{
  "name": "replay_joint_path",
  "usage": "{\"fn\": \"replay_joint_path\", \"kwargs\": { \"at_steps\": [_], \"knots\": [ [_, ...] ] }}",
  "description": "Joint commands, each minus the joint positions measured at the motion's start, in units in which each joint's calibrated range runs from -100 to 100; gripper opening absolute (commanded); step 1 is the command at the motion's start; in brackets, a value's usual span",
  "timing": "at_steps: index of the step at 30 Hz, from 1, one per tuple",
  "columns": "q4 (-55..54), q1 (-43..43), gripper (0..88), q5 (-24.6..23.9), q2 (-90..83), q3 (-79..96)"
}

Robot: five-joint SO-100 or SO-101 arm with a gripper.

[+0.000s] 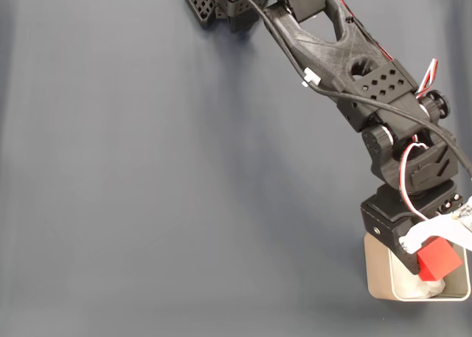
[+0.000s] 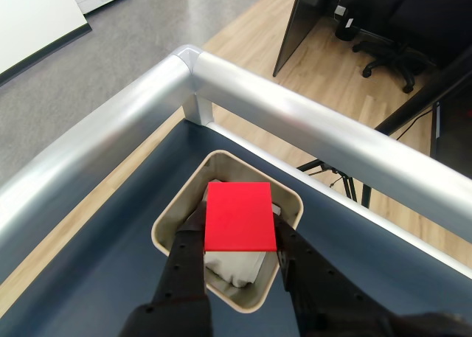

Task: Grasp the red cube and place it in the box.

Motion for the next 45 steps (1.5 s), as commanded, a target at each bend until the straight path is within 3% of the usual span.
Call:
{"fn": "replay_joint_path", "kwargs": {
  "at_steps": [1,6,14,45],
  "knots": [
    [-1.2,0.8,0.9,-0.7,-0.6,-3.3],
    [-1.3,0.8,20.2,-1.7,-0.7,-3.1],
    [-2.0,1.0,35.2,-2.5,-0.8,-2.8],
    [-2.6,1.3,40.1,-1.4,-0.9,-2.2]
  ]
}}
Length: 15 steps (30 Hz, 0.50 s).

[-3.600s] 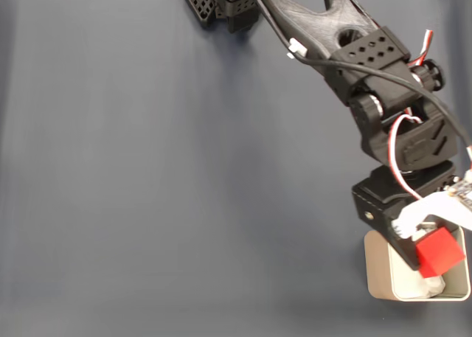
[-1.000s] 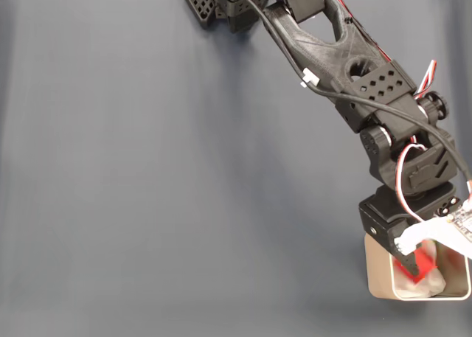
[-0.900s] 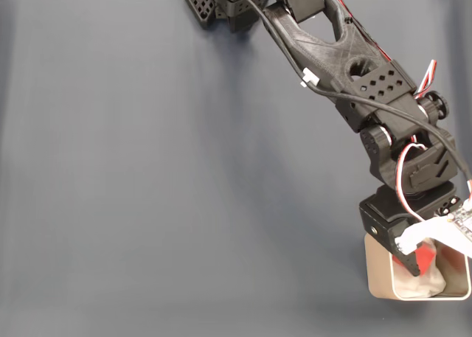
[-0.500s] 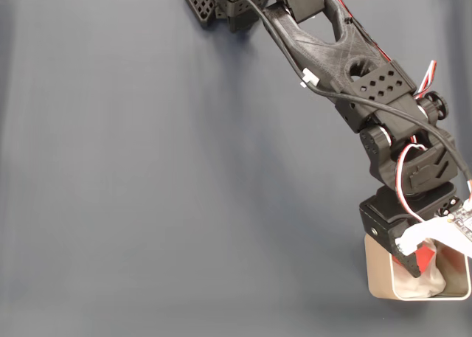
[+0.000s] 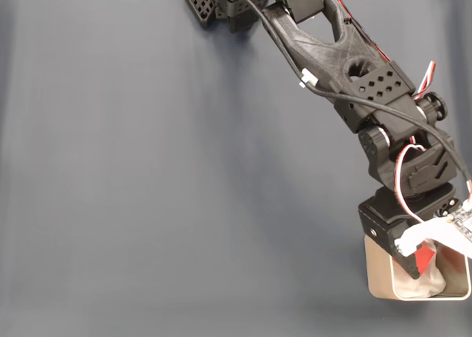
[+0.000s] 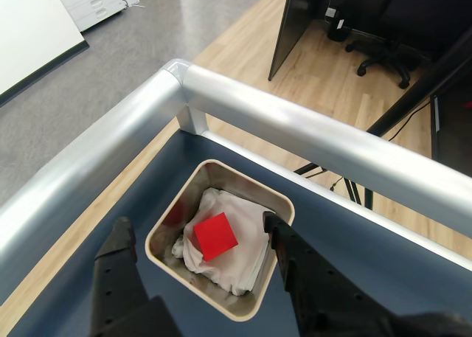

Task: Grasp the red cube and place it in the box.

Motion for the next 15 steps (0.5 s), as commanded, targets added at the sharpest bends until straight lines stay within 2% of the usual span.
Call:
{"fn": "replay_joint_path", "kwargs": {
  "at_steps": [1,8,10,12,15],
  "knots": [
    [-1.3,0.7,40.1,0.2,-1.1,-2.0],
    [-1.5,0.7,39.2,0.0,-1.4,-1.8],
    [-1.5,0.7,35.4,-0.1,-1.6,-1.7],
    [-1.5,0.7,26.6,-0.5,-1.8,-1.7],
    [-2.3,0.7,3.5,-1.3,-2.2,-1.6]
  ]
}}
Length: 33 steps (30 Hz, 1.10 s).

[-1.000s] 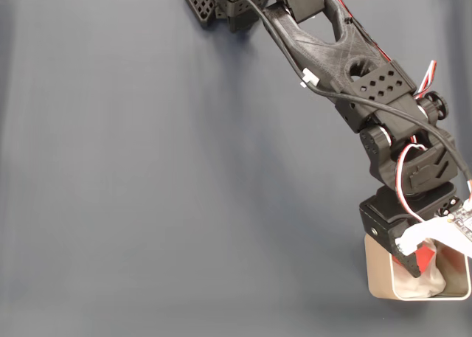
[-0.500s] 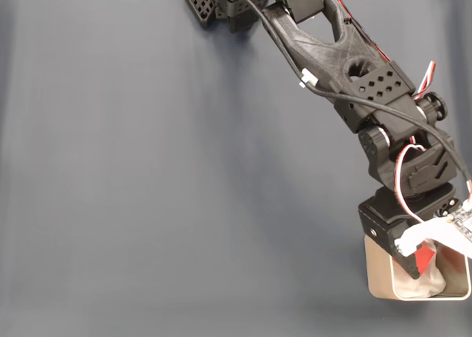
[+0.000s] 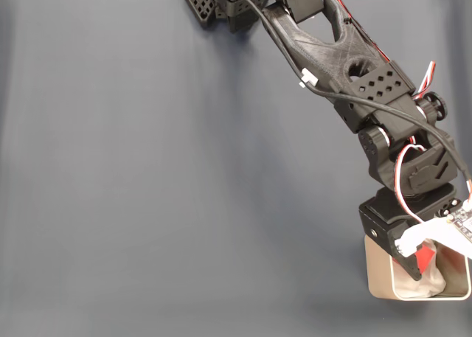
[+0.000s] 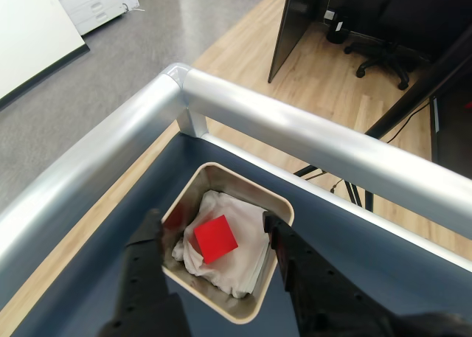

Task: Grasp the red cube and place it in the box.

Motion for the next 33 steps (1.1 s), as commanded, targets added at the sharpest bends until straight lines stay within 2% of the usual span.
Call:
{"fn": "replay_joint_path", "kwargs": {
  "at_steps": [1,13,25,33],
  "knots": [
    [-1.5,0.7,0.0,-0.9,-2.5,-1.2],
    [-4.3,4.5,0.0,-1.7,-15.3,9.4],
    [-10.0,14.9,0.0,-1.3,-45.0,45.4],
    [-11.7,18.6,0.0,-1.5,-62.4,65.8]
  ]
}}
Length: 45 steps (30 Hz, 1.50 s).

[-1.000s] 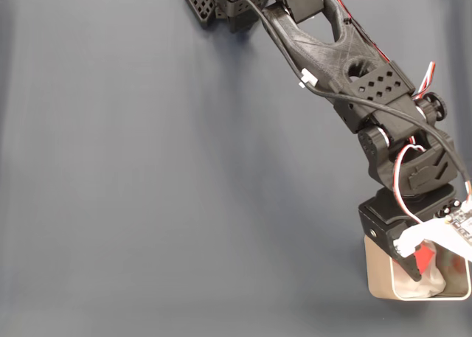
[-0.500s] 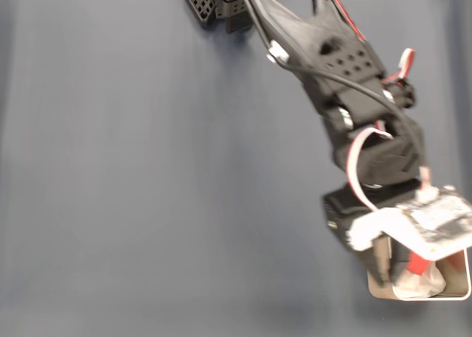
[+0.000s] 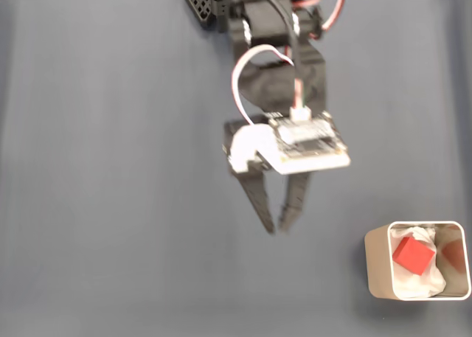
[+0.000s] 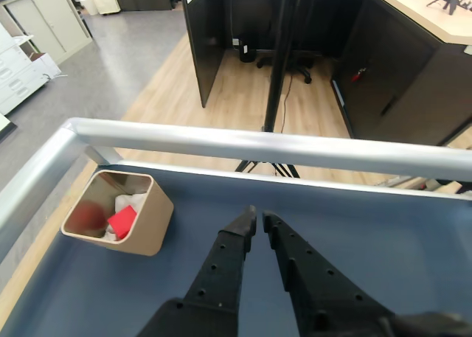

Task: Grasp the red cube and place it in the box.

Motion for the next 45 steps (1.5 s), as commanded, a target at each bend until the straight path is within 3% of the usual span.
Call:
{"fn": "replay_joint_path", "kwargs": {
  "at_steps": [1,16,27,31,39,45],
  "knots": [
    [-1.8,2.2,0.0,-0.1,-12.0,8.8],
    [-6.8,5.0,0.0,0.4,-39.1,48.3],
    [-3.2,5.3,0.0,0.4,-63.6,77.0],
    [1.1,5.6,0.0,0.2,-71.8,84.2],
    [23.0,5.6,0.0,-3.4,-81.0,84.7],
    [36.7,6.2,0.0,-1.6,-82.0,84.7]
  ]
}}
